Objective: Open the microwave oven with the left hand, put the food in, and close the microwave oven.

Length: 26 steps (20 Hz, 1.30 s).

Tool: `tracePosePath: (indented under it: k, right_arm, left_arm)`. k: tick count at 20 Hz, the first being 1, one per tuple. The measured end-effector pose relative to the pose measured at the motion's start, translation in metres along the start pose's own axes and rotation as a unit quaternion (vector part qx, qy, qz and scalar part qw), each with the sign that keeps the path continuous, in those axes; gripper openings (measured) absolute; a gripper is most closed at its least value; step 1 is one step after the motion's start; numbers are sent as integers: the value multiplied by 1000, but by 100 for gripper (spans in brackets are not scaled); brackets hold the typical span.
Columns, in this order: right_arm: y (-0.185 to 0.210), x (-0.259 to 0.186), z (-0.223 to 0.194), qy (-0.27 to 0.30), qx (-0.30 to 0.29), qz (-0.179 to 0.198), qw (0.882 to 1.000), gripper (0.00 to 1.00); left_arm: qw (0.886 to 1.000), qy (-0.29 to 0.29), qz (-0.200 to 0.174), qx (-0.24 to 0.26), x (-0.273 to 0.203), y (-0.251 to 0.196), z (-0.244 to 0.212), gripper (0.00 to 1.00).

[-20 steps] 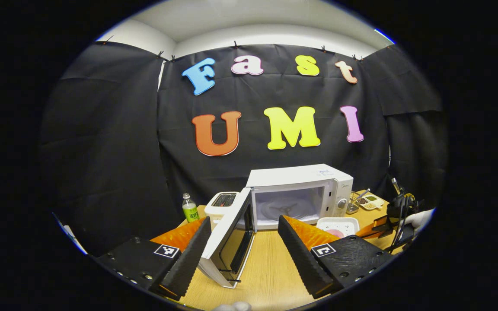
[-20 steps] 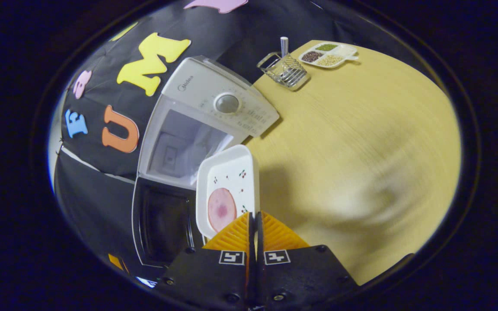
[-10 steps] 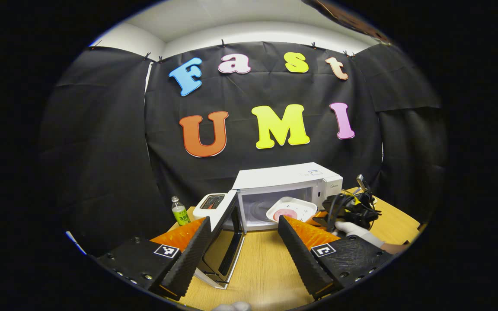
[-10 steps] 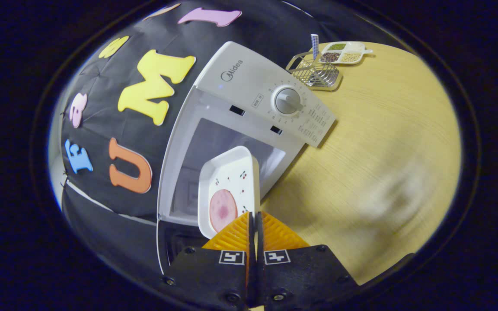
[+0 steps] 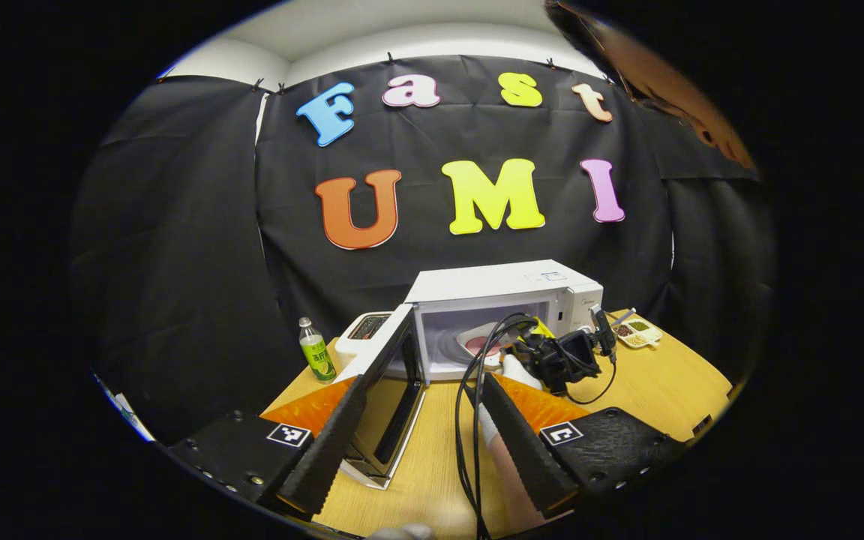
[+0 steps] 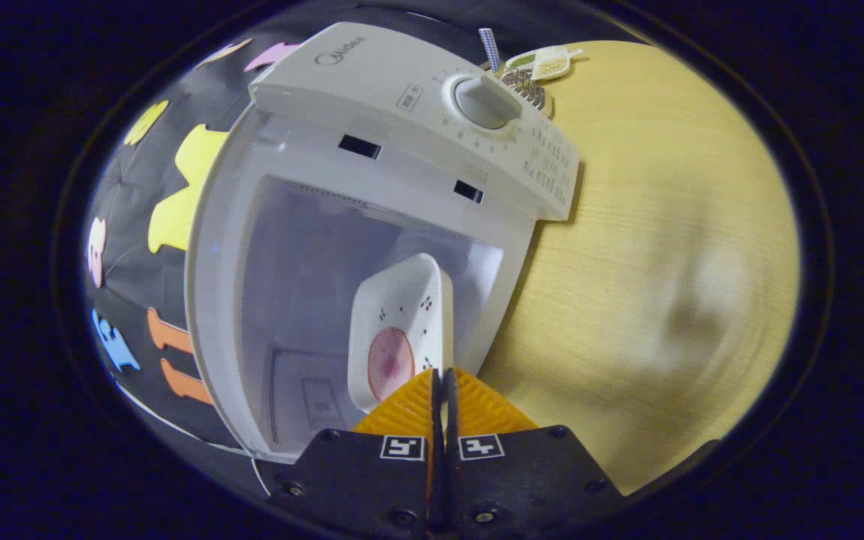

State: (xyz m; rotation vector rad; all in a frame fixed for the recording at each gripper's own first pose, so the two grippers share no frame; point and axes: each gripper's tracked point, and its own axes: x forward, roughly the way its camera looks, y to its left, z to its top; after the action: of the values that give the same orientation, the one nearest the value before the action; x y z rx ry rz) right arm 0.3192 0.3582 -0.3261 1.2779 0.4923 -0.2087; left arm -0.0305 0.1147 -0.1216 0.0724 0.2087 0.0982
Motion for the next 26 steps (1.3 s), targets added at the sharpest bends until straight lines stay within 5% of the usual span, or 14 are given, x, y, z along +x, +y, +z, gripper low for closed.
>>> tracePosePath:
  k: [9,11,12,15,18,24,26]
  right_arm:
    - [24,37,-3,-24,-20,37,999,10]
    - [31,24,0,-23,-51,60,997,26]
    - [30,13,5,-37,-75,61,995,66]
    - [31,-33,30,-70,-160,67,982,90]
    - [49,-89,59,-80,-291,93,949,100]
    - [66,-213,104,-61,-509,112,852,100]
    - [62,-256,110,-52,-533,110,837,100]
  left_arm:
    - [998,28,35,-34,2,27,-25,95]
    - [998,26,38,-31,0,31,-24,95]
    - [999,25,39,-26,0,34,-22,95]
    - [999,4,38,-7,0,42,-5,95]
    - [999,-21,44,10,-2,62,13,95]
    - [995,-41,86,24,0,125,15,95]
    - [994,-46,99,10,2,147,6,95]
